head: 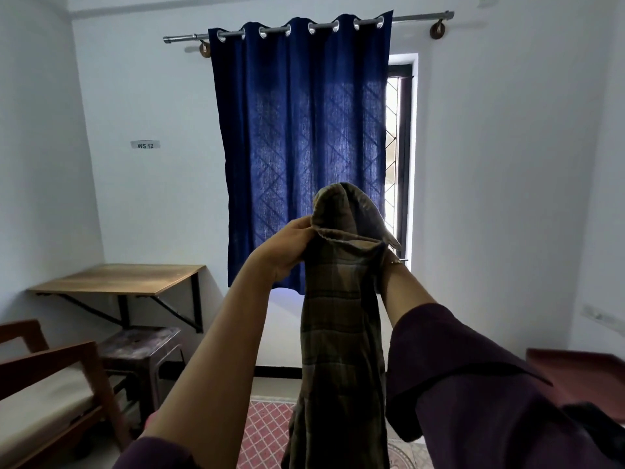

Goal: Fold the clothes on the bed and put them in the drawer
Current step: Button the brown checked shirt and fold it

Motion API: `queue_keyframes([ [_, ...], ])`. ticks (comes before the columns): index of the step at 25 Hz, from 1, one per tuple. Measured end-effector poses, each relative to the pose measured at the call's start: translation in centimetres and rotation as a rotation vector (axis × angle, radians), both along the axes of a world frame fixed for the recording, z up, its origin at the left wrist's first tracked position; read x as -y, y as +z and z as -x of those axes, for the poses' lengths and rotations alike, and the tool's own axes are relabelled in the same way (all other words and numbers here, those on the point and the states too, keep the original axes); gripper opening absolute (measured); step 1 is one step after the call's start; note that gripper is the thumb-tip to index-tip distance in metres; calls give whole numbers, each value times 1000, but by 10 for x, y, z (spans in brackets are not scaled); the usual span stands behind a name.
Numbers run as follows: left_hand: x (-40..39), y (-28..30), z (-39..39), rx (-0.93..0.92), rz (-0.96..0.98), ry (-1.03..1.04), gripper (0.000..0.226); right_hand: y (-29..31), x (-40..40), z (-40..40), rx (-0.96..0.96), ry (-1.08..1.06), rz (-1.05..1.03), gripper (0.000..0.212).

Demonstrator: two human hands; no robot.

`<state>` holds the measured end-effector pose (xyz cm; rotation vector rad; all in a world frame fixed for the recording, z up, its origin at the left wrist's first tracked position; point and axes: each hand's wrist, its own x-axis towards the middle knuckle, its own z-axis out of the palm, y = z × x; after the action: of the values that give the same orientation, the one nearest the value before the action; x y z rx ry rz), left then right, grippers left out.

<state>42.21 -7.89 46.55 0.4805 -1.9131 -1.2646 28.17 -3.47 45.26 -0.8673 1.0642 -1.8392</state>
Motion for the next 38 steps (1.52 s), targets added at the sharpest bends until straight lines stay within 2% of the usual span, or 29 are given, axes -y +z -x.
queue_keyframes([
  [1, 1, 0, 3, -7, 14, 71, 22, 4, 3, 2, -6, -59, 22, 33],
  [4, 4, 1, 14, -92, 119, 425, 25, 14, 16, 13, -218, -250, -27, 39],
  [7, 5, 6, 20, -108, 218, 833, 23, 8, 27, 12, -375, -609, -57, 24],
  [9, 2, 9, 22, -71, 246, 965, 20, 3, 23, 1, -404, -657, 92, 26],
  [11, -1, 10, 25, -48, 251, 996, 20, -2, 21, -8, -557, -483, 210, 31],
  [12, -2, 9, 27, -29, 256, 991, 22, -4, 16, -12, -639, -364, 216, 27],
  [14, 4, 7, 26, -60, 226, 876, 29, -12, 16, -15, -770, -155, 181, 25],
  [15, 4, 6, 26, -100, 186, 778, 31, -16, 17, -14, -833, -139, 156, 29],
  [17, 3, 2, 23, -161, 147, 639, 25, -18, 17, -10, -848, -166, 161, 22],
  [18, 2, 1, 21, -162, 195, 638, 20, -18, 15, -9, -797, -154, 180, 18],
  [21, 0, 1, 7, -153, 350, 728, 26, -13, 9, -7, -632, -152, 149, 26],
  [25, -6, 0, -14, -111, 394, 887, 28, -8, 0, 1, -538, -330, 69, 34],
  [28, -16, -12, -26, 4, 433, 936, 31, -10, -9, 6, -573, -319, 70, 32],
  [32, -31, -37, -36, 149, 423, 847, 42, -14, -19, 6, -710, -349, 129, 28],
  [35, -56, -46, -36, 116, 457, 921, 41, -12, -38, -1, -791, -398, 204, 29],
  [38, -83, -46, -40, -4, 560, 1009, 33, -8, -67, -17, -851, -505, 288, 25],
])
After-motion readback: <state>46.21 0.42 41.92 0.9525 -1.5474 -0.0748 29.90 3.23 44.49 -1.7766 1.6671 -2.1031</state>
